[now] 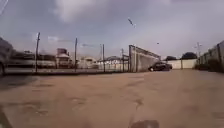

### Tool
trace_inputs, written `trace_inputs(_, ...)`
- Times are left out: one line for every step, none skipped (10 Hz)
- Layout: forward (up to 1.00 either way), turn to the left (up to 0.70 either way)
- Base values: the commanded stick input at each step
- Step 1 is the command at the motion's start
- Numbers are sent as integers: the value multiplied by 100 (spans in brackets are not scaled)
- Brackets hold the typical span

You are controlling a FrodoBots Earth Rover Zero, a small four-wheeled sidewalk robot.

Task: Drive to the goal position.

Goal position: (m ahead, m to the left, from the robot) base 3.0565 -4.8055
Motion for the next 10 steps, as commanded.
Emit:
trace_inputs(70,-35)
trace_inputs(70,-35)
trace_inputs(70,-35)
trace_inputs(70,-35)
trace_inputs(70,-35)
trace_inputs(70,-35)
trace_inputs(70,-35)
trace_inputs(70,-35)
trace_inputs(70,-35)
trace_inputs(70,-35)
